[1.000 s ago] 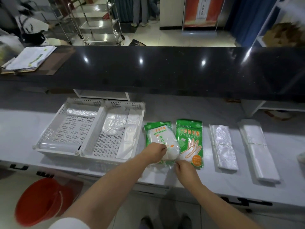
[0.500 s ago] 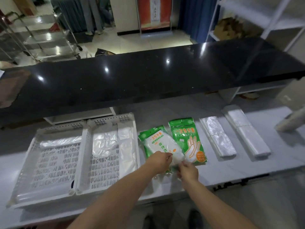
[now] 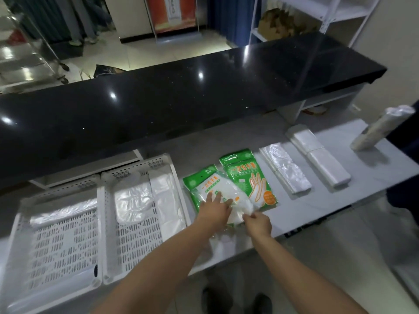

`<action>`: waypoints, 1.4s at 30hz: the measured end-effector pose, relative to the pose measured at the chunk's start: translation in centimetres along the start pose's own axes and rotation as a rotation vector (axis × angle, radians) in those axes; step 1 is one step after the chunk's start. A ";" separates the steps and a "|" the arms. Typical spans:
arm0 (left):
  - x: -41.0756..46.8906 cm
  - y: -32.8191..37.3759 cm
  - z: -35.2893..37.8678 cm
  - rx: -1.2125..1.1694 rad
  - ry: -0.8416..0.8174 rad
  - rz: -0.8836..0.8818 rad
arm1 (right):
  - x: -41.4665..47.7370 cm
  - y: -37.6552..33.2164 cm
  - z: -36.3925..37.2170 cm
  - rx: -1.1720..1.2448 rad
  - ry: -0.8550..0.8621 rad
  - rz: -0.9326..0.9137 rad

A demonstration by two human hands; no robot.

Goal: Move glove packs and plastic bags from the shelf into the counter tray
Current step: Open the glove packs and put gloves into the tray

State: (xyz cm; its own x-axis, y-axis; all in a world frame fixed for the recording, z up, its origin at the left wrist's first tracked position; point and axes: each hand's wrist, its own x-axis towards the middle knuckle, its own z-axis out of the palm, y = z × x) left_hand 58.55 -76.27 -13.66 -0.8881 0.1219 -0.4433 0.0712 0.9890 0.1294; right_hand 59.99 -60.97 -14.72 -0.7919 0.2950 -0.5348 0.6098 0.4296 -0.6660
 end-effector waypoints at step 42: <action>0.2 5.3 0.4 -0.018 -0.089 -0.027 | 3.0 6.8 -9.2 0.553 -0.197 0.066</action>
State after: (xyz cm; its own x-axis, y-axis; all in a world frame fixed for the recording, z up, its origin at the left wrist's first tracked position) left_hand 58.92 -70.98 -13.43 -0.8457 0.1033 -0.5235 0.0392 0.9905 0.1321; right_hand 61.52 -49.33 -16.09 -0.7627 0.1189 -0.6357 0.6263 -0.1092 -0.7719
